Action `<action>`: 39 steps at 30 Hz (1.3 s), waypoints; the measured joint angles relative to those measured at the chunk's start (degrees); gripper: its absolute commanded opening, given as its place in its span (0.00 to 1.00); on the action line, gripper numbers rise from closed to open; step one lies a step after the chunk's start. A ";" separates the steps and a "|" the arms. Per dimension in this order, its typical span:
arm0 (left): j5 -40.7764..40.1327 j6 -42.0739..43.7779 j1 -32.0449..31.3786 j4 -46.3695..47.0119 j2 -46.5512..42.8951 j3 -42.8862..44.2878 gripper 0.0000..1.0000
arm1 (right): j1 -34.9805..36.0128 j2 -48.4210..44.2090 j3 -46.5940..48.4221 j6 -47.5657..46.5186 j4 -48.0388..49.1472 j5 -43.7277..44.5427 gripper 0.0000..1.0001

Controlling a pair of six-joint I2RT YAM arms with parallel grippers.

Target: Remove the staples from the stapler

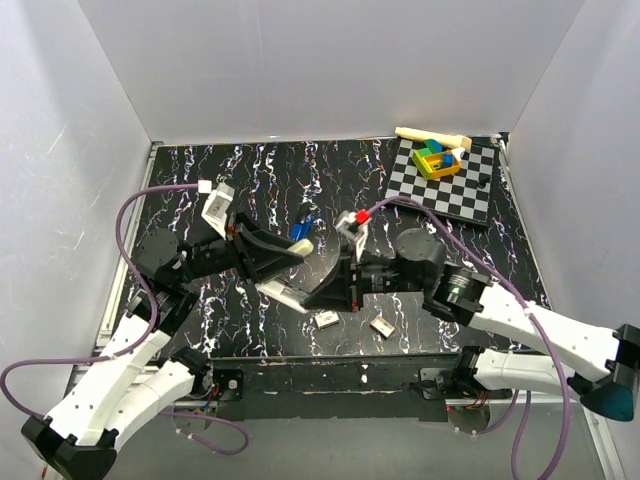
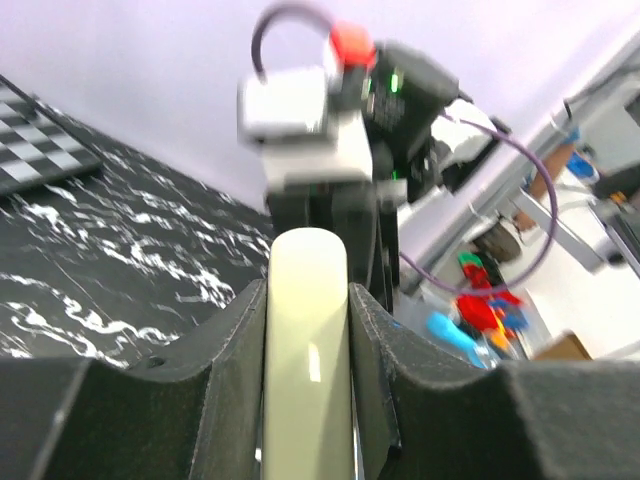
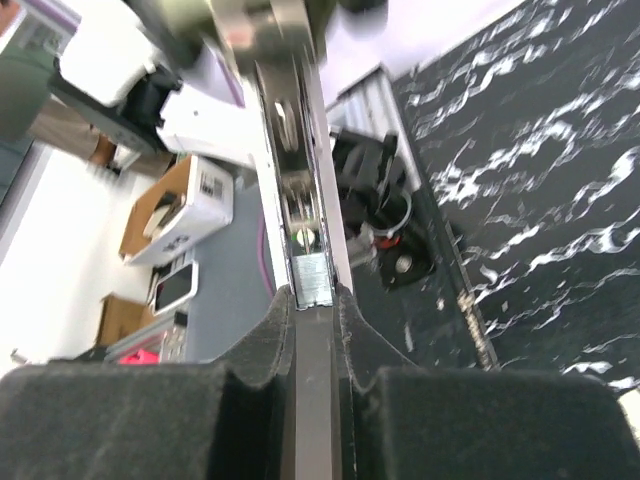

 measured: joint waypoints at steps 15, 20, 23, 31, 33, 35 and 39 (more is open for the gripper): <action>-15.02 1.33 0.20 5.88 1.11 -0.02 0.00 | 5.01 2.64 -0.63 0.17 -11.65 -0.66 0.01; -15.65 2.45 0.20 5.73 0.28 -0.04 0.00 | 5.01 0.28 3.06 -2.71 -18.47 3.34 0.04; -16.79 3.87 0.20 4.85 -0.52 -0.04 0.00 | 5.01 -0.68 6.16 -4.98 -23.10 6.95 0.07; -22.40 6.80 0.20 -2.16 -0.90 0.00 0.00 | 4.52 2.05 16.50 -10.51 -35.54 18.73 0.01; -24.50 7.10 0.20 -4.37 -0.66 0.00 0.00 | 3.96 4.44 19.67 -11.52 -37.77 21.38 0.01; -26.58 7.26 0.20 -6.62 -0.20 0.02 0.00 | 2.78 7.26 22.53 -12.22 -39.26 23.76 0.01; -30.14 7.21 0.20 -10.67 0.87 0.04 0.00 | -0.11 11.61 23.67 -12.90 -39.54 26.60 0.01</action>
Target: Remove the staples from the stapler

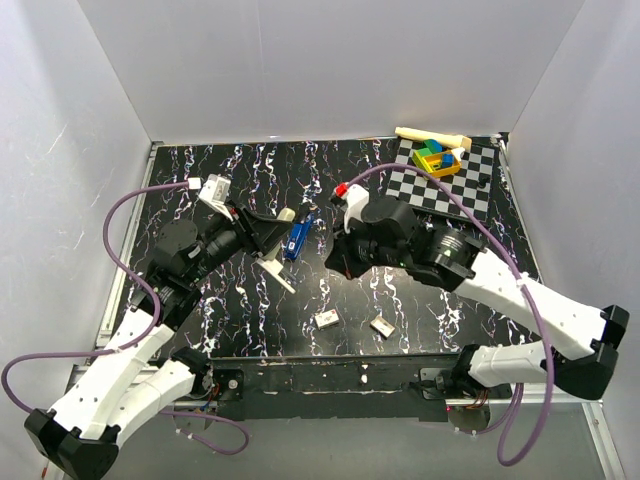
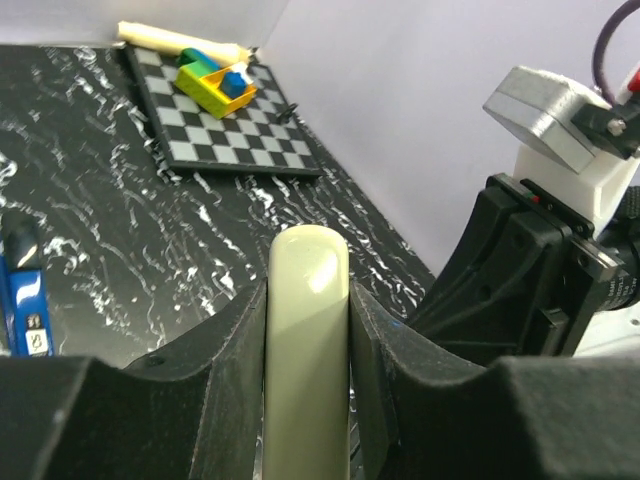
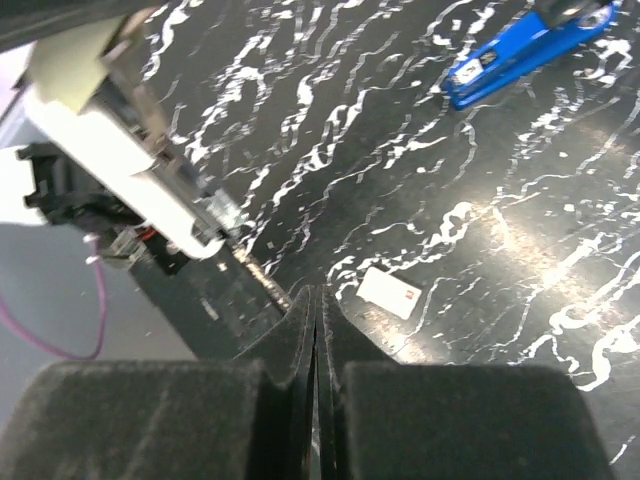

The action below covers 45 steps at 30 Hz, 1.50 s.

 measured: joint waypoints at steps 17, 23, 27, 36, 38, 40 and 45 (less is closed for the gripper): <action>-8.81 0.17 0.00 -5.64 3.15 -0.07 0.00 | -5.62 16.79 -0.46 2.38 19.12 -8.87 0.01; -10.38 1.18 0.00 -5.40 3.67 -0.70 0.00 | -5.62 19.17 -1.27 5.03 25.57 -13.55 0.01; -11.37 1.51 0.00 -5.31 4.31 -2.73 0.00 | -5.64 20.22 -2.71 6.64 29.77 -15.65 0.01; -13.07 2.14 0.50 -5.64 6.82 -4.13 0.00 | -5.99 24.72 -8.13 13.07 38.80 -19.63 0.01; -13.35 2.27 0.81 -5.70 7.72 -4.22 0.00 | -5.99 25.16 -9.46 14.53 40.35 -20.33 0.01; -13.68 2.38 1.27 -5.70 8.48 -4.24 0.00 | -5.99 25.57 -10.08 15.65 41.33 -20.63 0.01; -14.71 2.60 2.27 -5.57 9.27 -4.46 0.00 | -5.92 25.86 -10.40 17.62 43.58 -21.20 0.01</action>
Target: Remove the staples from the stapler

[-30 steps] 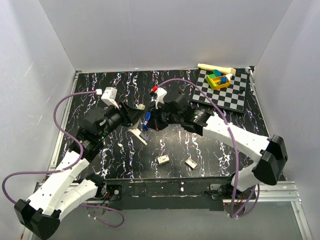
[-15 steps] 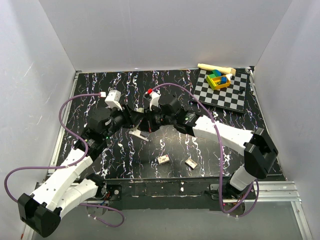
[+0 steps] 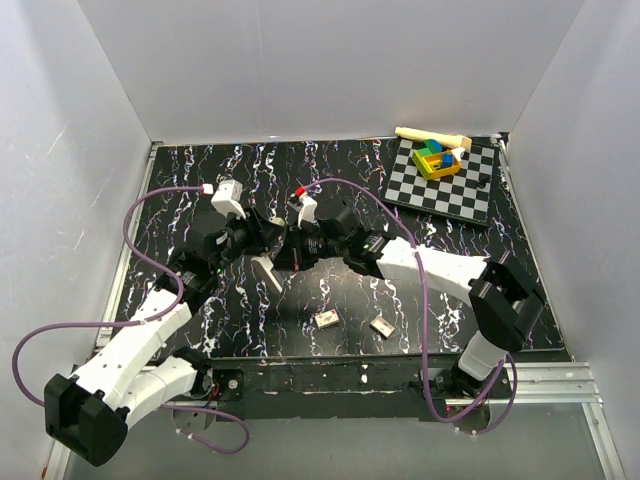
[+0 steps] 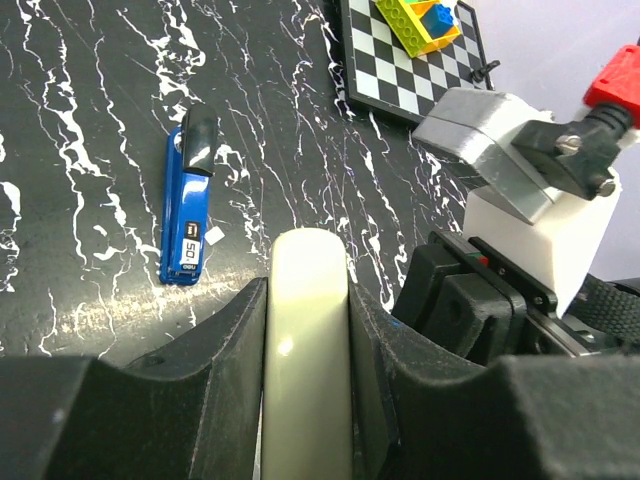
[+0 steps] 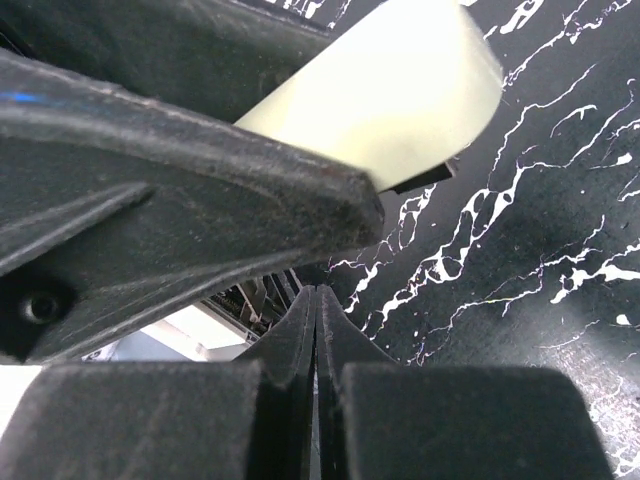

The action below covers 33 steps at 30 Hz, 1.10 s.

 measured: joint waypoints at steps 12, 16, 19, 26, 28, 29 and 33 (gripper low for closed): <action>1.18 1.27 0.63 -1.29 -1.46 -0.59 0.00 | 0.04 0.48 0.13 -0.70 -1.68 0.68 0.01; 1.75 1.79 0.68 -2.71 -3.32 0.33 0.00 | -0.74 -0.57 0.13 -2.54 -5.92 1.99 0.01; 2.25 2.03 0.70 -3.41 -5.01 1.42 0.00 | -1.90 -2.67 0.11 -4.11 -9.73 3.78 0.01; 2.54 2.40 0.70 -4.94 -7.91 3.76 0.00 | -3.34 -10.54 0.50 -8.55 -18.49 9.90 0.01; 2.51 2.47 0.70 -5.70 -8.72 4.37 0.00 | -3.32 -12.44 0.79 -9.35 -20.52 11.10 0.01; 2.51 2.49 0.70 -5.92 -9.05 4.72 0.00 | -3.32 -13.38 0.83 -9.66 -21.31 11.45 0.01; 2.62 2.16 0.70 -6.38 -10.25 6.08 0.00 | -3.32 -16.37 0.81 -9.38 -23.34 11.50 0.01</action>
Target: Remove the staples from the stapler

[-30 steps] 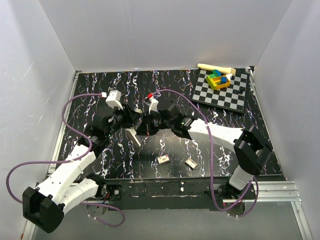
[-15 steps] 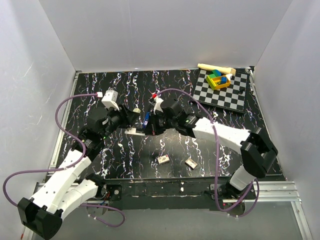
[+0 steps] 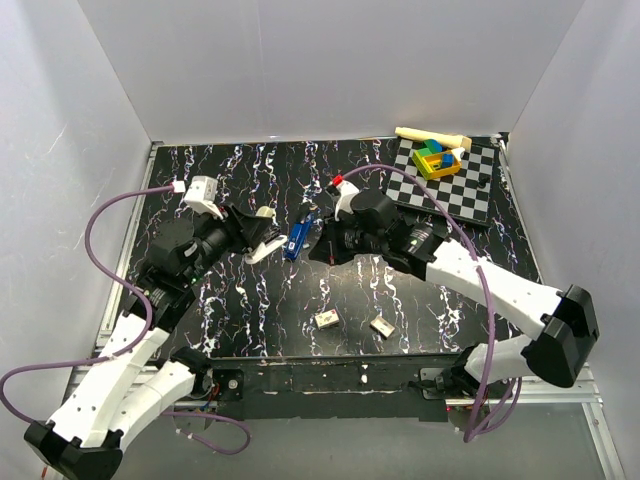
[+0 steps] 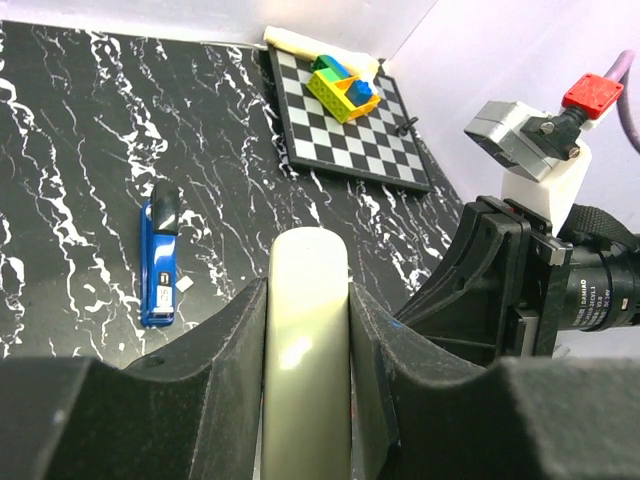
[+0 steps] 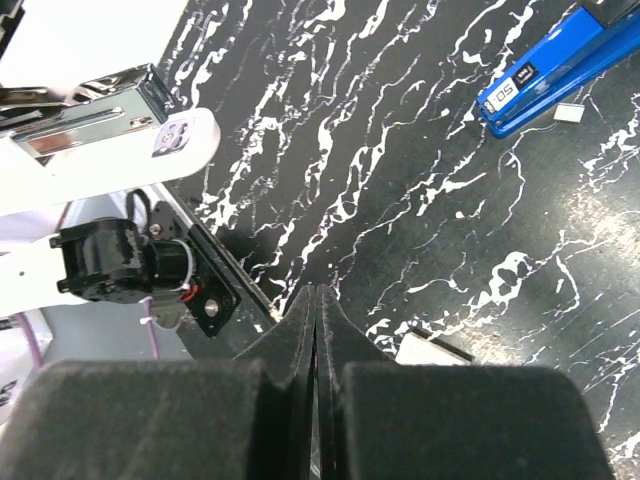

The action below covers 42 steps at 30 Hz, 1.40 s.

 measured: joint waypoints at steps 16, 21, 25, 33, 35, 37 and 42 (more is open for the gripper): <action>13.20 -10.10 0.02 4.66 -1.09 0.85 0.00 | 4.52 -4.37 -1.90 6.80 5.77 -9.57 0.01; 18.05 -12.81 0.02 6.10 -1.09 1.53 0.00 | 4.52 -5.11 -1.42 6.60 5.62 -10.16 0.01; 21.42 -14.95 0.04 7.76 -1.14 1.55 0.00 | 4.52 -5.16 0.48 5.90 5.27 -10.12 0.01; 26.64 -16.33 0.55 11.67 -2.19 1.11 0.00 | 4.55 -5.22 7.10 3.04 1.75 -11.08 0.01; 28.09 -16.28 0.55 12.74 -2.49 0.72 0.00 | 4.61 -5.22 8.24 2.51 0.92 -12.02 0.01; 29.51 -16.22 0.66 13.57 -2.49 0.57 0.00 | 4.61 -5.22 9.09 2.16 -0.13 -13.33 0.01; 33.46 -15.69 0.94 16.52 -2.03 -0.28 0.00 | 4.59 -5.31 9.88 1.66 -1.81 -16.48 0.01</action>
